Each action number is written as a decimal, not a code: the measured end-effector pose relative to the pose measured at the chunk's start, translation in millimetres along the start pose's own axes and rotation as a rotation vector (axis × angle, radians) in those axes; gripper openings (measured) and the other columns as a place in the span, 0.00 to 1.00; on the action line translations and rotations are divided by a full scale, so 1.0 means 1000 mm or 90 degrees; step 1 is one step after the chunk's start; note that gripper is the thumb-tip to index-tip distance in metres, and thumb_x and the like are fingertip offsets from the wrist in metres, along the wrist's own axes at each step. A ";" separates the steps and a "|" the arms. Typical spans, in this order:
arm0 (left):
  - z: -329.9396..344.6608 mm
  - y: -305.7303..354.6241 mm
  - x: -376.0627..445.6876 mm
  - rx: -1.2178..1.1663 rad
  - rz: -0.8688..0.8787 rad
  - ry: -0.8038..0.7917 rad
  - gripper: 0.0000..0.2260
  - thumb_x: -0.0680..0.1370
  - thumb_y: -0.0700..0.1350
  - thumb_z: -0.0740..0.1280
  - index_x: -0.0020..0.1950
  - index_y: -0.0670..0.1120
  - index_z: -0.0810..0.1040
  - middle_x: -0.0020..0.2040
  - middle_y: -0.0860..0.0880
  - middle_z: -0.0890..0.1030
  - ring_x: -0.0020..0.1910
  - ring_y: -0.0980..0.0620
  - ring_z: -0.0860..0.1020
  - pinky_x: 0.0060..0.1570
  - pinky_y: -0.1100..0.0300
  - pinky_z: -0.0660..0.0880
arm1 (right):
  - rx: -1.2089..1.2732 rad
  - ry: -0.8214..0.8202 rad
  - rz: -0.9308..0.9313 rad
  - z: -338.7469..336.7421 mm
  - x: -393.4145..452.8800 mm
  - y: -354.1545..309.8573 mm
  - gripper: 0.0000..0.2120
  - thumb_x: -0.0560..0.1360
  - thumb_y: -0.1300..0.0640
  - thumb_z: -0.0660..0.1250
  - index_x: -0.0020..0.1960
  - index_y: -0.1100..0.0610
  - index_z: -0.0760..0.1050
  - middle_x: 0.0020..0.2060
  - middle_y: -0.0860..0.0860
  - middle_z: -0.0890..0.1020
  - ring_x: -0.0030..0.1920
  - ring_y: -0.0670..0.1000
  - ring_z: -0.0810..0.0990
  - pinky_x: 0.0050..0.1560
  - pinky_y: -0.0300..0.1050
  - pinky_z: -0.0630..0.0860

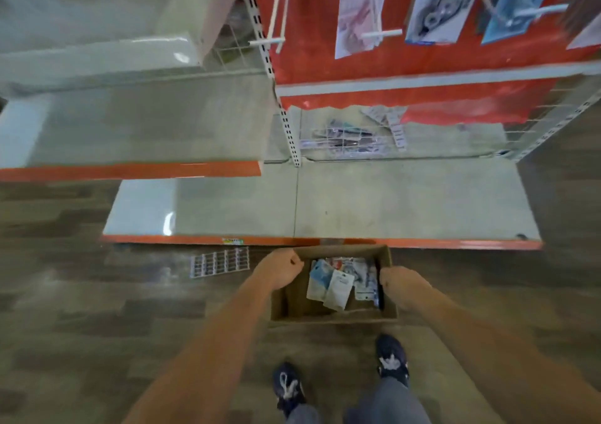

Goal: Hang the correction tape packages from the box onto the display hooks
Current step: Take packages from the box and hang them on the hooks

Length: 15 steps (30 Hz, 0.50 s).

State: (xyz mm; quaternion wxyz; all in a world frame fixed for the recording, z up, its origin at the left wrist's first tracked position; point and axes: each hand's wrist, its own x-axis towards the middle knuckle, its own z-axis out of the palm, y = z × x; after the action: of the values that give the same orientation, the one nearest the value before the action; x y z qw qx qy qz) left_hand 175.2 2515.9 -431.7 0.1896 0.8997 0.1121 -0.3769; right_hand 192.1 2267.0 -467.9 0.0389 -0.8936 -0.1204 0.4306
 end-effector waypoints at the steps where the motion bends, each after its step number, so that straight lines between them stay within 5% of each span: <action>1: 0.008 -0.008 0.013 0.002 0.005 -0.013 0.13 0.82 0.49 0.57 0.56 0.43 0.77 0.56 0.46 0.80 0.58 0.46 0.77 0.55 0.56 0.70 | 0.005 -0.015 0.024 0.014 0.008 0.000 0.14 0.79 0.58 0.62 0.63 0.59 0.72 0.59 0.57 0.79 0.58 0.56 0.78 0.55 0.46 0.74; 15: 0.210 -0.127 0.244 0.003 0.011 -0.093 0.11 0.82 0.48 0.58 0.61 0.48 0.74 0.60 0.49 0.77 0.58 0.52 0.74 0.54 0.61 0.69 | 0.163 -0.004 0.129 0.215 0.210 0.026 0.10 0.78 0.60 0.59 0.59 0.52 0.71 0.59 0.51 0.76 0.58 0.51 0.76 0.56 0.41 0.72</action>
State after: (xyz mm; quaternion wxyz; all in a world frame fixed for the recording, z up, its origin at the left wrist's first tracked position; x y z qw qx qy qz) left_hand 166.1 2555.7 -775.7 0.1982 0.8713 0.0895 -0.4400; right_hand 155.4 2286.9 -766.2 0.1084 -0.8877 0.0260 0.4468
